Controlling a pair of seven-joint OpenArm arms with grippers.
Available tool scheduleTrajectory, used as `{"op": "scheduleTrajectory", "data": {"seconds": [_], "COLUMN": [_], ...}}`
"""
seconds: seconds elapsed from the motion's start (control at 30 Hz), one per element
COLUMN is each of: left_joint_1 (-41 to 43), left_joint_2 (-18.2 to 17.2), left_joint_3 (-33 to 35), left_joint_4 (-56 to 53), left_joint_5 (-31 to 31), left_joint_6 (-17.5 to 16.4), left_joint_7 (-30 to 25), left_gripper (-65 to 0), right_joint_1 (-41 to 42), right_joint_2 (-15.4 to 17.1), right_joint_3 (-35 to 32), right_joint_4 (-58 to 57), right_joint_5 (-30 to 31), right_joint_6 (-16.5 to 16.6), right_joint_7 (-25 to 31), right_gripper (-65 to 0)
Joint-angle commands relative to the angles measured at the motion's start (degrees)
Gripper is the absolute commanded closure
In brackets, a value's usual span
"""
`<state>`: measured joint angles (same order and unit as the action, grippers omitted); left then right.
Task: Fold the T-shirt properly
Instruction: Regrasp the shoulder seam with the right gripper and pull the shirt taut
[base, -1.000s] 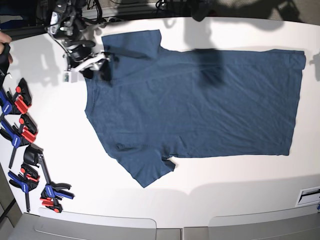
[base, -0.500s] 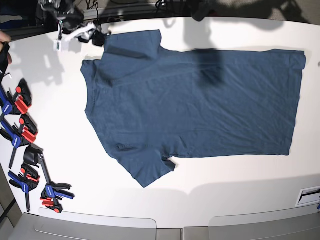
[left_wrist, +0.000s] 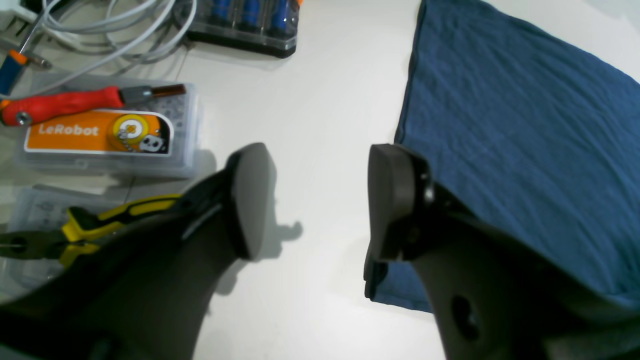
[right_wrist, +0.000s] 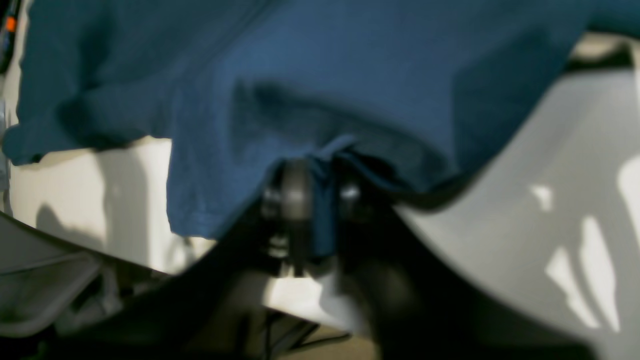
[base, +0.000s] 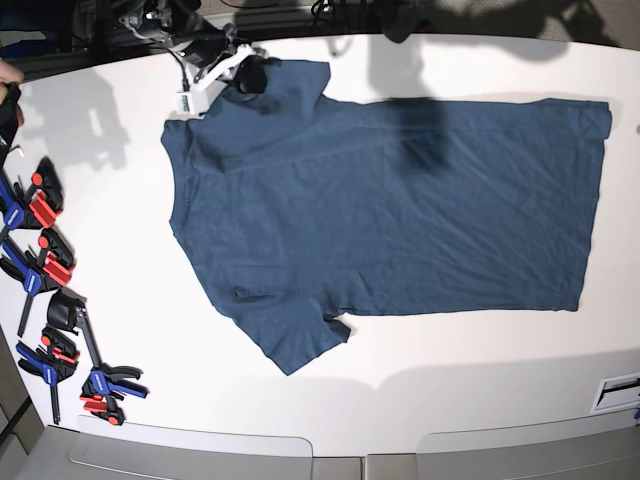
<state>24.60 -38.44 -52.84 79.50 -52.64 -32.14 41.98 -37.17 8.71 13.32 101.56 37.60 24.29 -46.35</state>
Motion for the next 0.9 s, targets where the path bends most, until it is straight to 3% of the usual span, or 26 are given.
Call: {"op": "scheduleTrajectory", "data": {"seconds": [0.0, 0.17, 0.47, 0.87], "left_joint_1": [0.02, 0.00, 0.00, 0.02], "left_joint_2": [-1.57, -1.60, -1.57, -1.57], "left_joint_3": [-0.70, -0.70, -0.70, -0.70], "left_joint_4": [0.90, 0.90, 0.90, 0.90], "left_joint_5": [-0.96, -0.96, -0.96, -0.96], "left_joint_6": [-0.42, -0.42, -0.44, -0.44], "left_joint_7": [-1.31, -1.33, -1.33, -1.33], "left_gripper": [-29.5, -29.4, -29.4, -29.4], "right_joint_1": [-0.31, 0.04, 5.88, 21.68], "right_joint_2": [0.33, 0.33, 0.31, 0.31], "right_joint_3": [0.00, 0.00, -0.57, -12.85], "right_joint_4": [0.70, 2.80, 6.82, 3.98], "right_joint_5": [1.44, 6.16, 5.79, -19.28], "right_joint_6": [0.57, 3.91, 4.55, 4.00], "right_joint_7": [0.15, -0.04, 1.40, 12.02], "right_gripper": [0.0, 0.0, 0.0, 0.0]}}
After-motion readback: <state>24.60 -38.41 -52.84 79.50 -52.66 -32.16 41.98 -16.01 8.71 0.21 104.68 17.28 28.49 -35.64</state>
